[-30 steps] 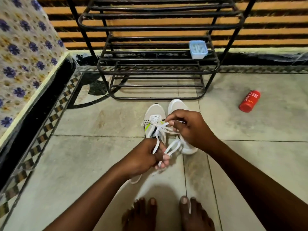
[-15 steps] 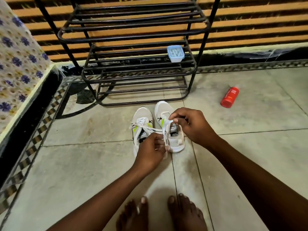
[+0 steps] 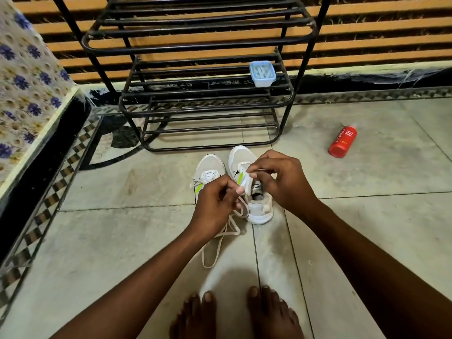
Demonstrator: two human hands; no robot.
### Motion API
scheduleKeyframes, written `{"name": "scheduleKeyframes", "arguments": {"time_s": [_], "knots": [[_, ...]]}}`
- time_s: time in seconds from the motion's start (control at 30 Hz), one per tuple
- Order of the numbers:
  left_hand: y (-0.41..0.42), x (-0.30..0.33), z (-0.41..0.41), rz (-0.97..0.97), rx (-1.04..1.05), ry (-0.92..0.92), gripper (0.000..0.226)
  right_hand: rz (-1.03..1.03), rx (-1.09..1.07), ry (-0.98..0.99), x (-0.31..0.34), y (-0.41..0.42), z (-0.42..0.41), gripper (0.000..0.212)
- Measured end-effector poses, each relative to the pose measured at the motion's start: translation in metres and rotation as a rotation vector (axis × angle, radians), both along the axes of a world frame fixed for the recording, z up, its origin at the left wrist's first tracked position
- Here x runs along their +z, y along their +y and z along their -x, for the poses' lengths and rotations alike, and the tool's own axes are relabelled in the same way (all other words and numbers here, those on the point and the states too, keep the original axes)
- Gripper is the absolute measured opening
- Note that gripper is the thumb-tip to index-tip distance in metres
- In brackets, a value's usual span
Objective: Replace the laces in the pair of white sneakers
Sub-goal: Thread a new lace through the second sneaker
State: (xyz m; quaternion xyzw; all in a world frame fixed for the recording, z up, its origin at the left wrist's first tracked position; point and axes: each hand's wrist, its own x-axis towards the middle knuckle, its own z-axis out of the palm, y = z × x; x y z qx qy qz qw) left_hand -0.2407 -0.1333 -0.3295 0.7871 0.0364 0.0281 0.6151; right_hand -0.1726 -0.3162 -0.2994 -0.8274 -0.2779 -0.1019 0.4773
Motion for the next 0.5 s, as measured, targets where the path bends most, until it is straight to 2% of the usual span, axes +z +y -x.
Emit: {"name": "scheduleKeyframes", "arguments": {"time_s": [0.1,0.13,0.2,0.27,0.33,0.43,0.5], "knots": [[-0.002,-0.003,-0.004,-0.029,0.010,0.041,0.010,0.001,-0.012,0.010,-0.007,-0.001,-0.004,0.017],[-0.005,-0.002,-0.007,-0.003,0.023,0.051,0.008,0.007,0.000,0.004,-0.009,-0.002,-0.005,0.017],[-0.012,0.000,-0.017,0.127,0.061,0.100,0.025,0.019,-0.003,0.007,-0.013,-0.004,-0.007,0.015],[-0.018,0.000,-0.028,0.201,0.075,0.112,0.021,-0.002,-0.054,0.048,-0.018,-0.008,-0.011,0.018],[-0.020,-0.008,-0.040,0.115,0.088,0.084,0.004,-0.040,-0.118,0.090,-0.026,-0.012,-0.018,0.022],[-0.019,-0.020,-0.055,0.053,0.161,0.132,0.007,-0.056,-0.184,0.131,-0.045,-0.017,-0.030,0.032],[-0.019,-0.024,-0.065,0.033,0.194,0.164,0.002,0.012,-0.191,0.186,-0.061,-0.020,-0.038,0.041]]}}
